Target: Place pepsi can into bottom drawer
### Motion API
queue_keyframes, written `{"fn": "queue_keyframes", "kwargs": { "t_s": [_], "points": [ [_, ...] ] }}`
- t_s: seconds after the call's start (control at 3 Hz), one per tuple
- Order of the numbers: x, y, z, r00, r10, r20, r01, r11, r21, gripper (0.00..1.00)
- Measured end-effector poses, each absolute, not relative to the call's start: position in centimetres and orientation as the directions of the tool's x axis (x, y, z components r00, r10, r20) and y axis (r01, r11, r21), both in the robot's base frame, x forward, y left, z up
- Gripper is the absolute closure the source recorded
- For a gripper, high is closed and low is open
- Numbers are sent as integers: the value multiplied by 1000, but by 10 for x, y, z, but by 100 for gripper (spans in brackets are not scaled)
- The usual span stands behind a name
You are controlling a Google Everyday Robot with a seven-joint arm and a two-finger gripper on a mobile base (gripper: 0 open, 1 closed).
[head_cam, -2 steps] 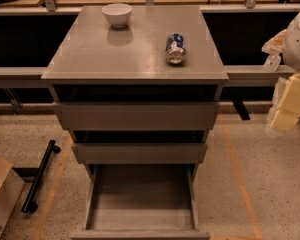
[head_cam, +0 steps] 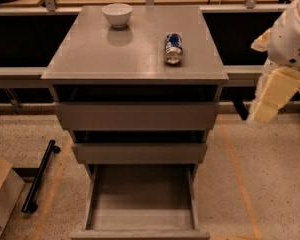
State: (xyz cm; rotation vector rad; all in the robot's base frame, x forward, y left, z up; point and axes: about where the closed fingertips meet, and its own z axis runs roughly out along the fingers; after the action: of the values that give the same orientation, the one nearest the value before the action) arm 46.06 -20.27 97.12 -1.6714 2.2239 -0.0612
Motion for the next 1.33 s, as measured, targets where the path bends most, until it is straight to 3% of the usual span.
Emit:
{"fn": "queue_keyframes", "kwargs": {
  "t_s": [0.67,1.33],
  "points": [
    [549,-161,987,-211,-877,-431,-889,356,-288,0],
    [557,-147,995,-192,-858,-476,-879,366,-305,0]
  ]
}}
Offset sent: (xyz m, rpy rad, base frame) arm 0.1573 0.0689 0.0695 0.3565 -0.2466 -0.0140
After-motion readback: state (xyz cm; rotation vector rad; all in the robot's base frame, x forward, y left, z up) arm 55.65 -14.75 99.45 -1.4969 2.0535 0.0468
